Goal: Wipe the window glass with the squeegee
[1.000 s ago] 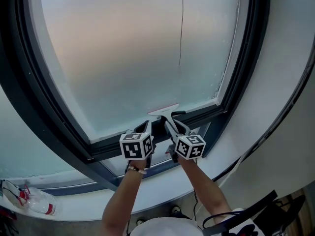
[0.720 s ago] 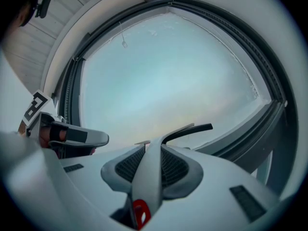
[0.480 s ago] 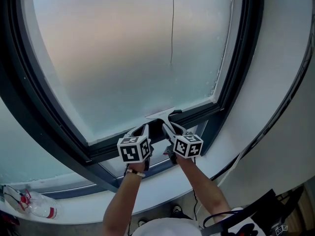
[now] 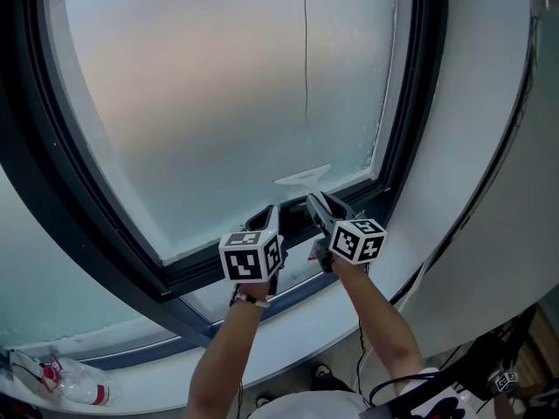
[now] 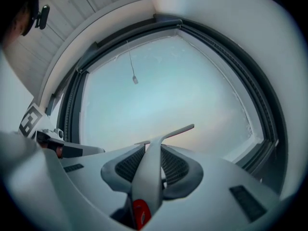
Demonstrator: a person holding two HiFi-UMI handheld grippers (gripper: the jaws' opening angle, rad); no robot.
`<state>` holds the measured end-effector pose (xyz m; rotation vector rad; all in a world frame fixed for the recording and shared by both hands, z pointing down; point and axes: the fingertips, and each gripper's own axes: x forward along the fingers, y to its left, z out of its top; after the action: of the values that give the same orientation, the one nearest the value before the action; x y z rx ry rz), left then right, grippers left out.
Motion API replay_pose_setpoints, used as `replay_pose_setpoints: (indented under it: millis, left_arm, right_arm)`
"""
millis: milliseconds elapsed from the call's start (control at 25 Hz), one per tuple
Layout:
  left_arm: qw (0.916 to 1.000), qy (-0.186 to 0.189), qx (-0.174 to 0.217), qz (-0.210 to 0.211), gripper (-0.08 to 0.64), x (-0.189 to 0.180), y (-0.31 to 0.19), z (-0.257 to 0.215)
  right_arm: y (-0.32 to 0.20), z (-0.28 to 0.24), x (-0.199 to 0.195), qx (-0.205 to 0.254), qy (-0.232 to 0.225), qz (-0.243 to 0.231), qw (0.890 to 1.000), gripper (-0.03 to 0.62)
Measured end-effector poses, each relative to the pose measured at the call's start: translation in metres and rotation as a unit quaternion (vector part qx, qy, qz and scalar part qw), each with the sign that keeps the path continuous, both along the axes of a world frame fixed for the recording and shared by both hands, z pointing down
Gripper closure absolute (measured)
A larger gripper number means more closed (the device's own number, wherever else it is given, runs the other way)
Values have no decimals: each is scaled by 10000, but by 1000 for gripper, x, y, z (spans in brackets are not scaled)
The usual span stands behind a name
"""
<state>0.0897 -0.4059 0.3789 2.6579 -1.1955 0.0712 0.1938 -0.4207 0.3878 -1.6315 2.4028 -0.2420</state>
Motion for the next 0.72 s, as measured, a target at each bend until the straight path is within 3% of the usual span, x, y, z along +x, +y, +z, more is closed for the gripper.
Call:
replay_pose_setpoints:
  millis: [360, 520, 720]
  left_arm:
    - [9980, -24, 580, 242, 560, 48, 13, -67]
    - [9961, 54, 875, 46, 560, 80, 6, -106]
    - [9913, 83, 1294, -207, 560, 122, 1, -158]
  right_arm:
    - [9, -128, 67, 1033, 283, 463, 9932, 502]
    - [1, -206, 83, 1659, 230, 106, 9858, 501]
    - [-5, -307, 86, 2446, 198, -449, 9684, 502]
